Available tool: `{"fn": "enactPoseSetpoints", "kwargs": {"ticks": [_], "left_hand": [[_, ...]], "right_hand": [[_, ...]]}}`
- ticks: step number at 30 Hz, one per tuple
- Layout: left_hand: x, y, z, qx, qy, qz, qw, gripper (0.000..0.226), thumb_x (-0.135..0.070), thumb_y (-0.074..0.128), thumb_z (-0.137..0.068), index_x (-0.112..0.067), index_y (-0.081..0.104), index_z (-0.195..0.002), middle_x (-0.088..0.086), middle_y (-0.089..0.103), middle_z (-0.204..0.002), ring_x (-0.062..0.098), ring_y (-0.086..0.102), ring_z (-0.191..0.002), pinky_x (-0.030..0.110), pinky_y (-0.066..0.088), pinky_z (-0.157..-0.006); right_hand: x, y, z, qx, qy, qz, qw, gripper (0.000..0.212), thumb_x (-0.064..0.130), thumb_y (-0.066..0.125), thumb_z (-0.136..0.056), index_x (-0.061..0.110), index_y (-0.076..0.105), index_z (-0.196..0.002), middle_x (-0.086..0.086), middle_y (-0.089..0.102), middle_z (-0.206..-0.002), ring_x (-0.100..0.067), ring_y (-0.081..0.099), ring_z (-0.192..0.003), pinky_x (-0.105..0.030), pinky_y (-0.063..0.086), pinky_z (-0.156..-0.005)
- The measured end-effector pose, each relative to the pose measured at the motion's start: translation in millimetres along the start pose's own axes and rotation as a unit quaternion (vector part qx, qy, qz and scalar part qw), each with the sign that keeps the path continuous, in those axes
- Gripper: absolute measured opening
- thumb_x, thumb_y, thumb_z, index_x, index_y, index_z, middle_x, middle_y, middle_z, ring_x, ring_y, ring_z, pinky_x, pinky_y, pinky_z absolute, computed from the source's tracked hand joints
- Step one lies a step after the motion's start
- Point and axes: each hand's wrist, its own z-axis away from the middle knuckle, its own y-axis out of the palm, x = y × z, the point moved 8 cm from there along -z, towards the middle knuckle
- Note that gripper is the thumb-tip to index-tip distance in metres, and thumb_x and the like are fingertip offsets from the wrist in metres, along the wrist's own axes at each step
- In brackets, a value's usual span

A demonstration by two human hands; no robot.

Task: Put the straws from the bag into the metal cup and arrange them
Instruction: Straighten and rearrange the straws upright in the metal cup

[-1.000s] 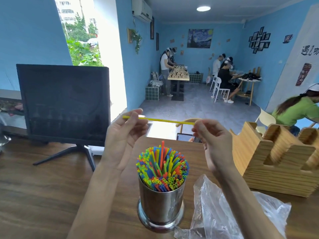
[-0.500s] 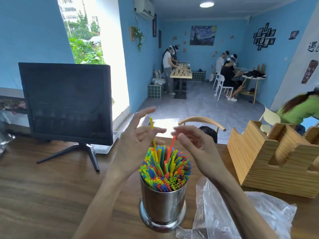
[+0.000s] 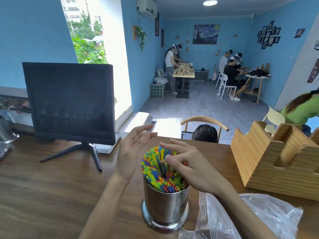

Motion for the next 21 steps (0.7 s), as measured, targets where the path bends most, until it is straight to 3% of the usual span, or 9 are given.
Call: {"fn": "enactPoseSetpoints", "kwargs": {"ticks": [3, 5, 8, 10, 12, 15, 18, 21], "left_hand": [[18, 5, -4, 0.012, -0.068, -0.046, 0.997, 0.022, -0.036, 0.054, -0.103, -0.030, 0.069, -0.118, -0.006, 0.075, -0.113, 0.006, 0.067, -0.108, 0.025, 0.053, -0.095], [30, 11, 0, 0.035, -0.103, -0.081, 0.991, 0.021, -0.032, 0.055, -0.103, -0.036, 0.069, -0.118, -0.011, 0.073, -0.116, -0.001, 0.066, -0.106, 0.013, 0.053, -0.082], [37, 9, 5, 0.026, -0.116, -0.063, 0.991, 0.019, -0.030, 0.059, -0.101, -0.038, 0.070, -0.115, -0.016, 0.074, -0.111, 0.001, 0.069, -0.104, 0.013, 0.053, -0.078], [37, 6, 7, 0.009, -0.120, -0.047, 0.992, 0.018, -0.028, 0.060, -0.100, -0.036, 0.070, -0.113, -0.015, 0.075, -0.109, 0.005, 0.071, -0.102, 0.020, 0.057, -0.078], [36, 5, 8, -0.004, -0.119, -0.045, 0.992, 0.016, -0.026, 0.060, -0.100, -0.033, 0.071, -0.112, -0.012, 0.075, -0.107, 0.007, 0.072, -0.100, 0.021, 0.058, -0.076], [33, 4, 11, -0.013, -0.113, -0.044, 0.992, 0.015, -0.024, 0.060, -0.101, -0.032, 0.070, -0.109, -0.012, 0.076, -0.104, 0.005, 0.072, -0.097, 0.017, 0.056, -0.072], [27, 3, 10, -0.011, -0.106, -0.067, 0.992, 0.017, -0.028, 0.060, -0.100, -0.035, 0.071, -0.111, -0.016, 0.074, -0.108, -0.003, 0.068, -0.100, 0.012, 0.053, -0.073], [16, 10, 4, 0.055, -0.086, -0.146, 0.984, 0.024, -0.040, 0.057, -0.100, -0.040, 0.068, -0.122, -0.024, 0.067, -0.118, -0.015, 0.059, -0.108, 0.010, 0.049, -0.082]], "right_hand": [[-11, -20, -11, -0.099, 0.038, -0.170, 0.980, 0.040, 0.046, 0.052, -0.101, 0.024, 0.083, -0.091, 0.020, 0.067, -0.130, 0.008, 0.054, -0.125, -0.023, 0.042, -0.105], [-25, -29, -24, -0.143, 0.085, -0.164, 0.972, 0.031, 0.048, 0.060, -0.096, 0.025, 0.079, -0.090, 0.018, 0.073, -0.114, 0.006, 0.063, -0.109, -0.028, 0.051, -0.094], [-39, -15, -44, -0.028, 0.152, -0.084, 0.984, 0.023, 0.053, 0.067, -0.093, 0.034, 0.076, -0.101, 0.016, 0.075, -0.099, 0.001, 0.069, -0.096, -0.022, 0.053, -0.080], [-43, -5, -51, 0.033, 0.180, -0.073, 0.980, 0.026, 0.053, 0.070, -0.091, 0.029, 0.079, -0.092, 0.011, 0.078, -0.084, -0.001, 0.073, -0.080, -0.025, 0.058, -0.074], [-41, -7, -54, 0.038, 0.184, -0.072, 0.980, 0.025, 0.047, 0.073, -0.091, 0.025, 0.080, -0.081, 0.010, 0.076, -0.072, 0.000, 0.070, -0.066, -0.024, 0.057, -0.066], [-39, -12, -57, 0.017, 0.179, -0.065, 0.982, 0.023, 0.043, 0.075, -0.089, 0.024, 0.080, -0.077, 0.003, 0.077, -0.076, -0.013, 0.074, -0.075, -0.039, 0.061, -0.078], [-25, -29, -59, -0.053, 0.144, -0.068, 0.986, 0.022, 0.041, 0.077, -0.088, 0.022, 0.081, -0.078, -0.003, 0.077, -0.079, -0.025, 0.072, -0.085, -0.049, 0.056, -0.085], [1, -59, -59, -0.140, 0.093, -0.105, 0.980, 0.016, 0.036, 0.077, -0.088, 0.022, 0.082, -0.082, 0.005, 0.078, -0.087, -0.010, 0.071, -0.087, -0.046, 0.056, -0.090]]}}
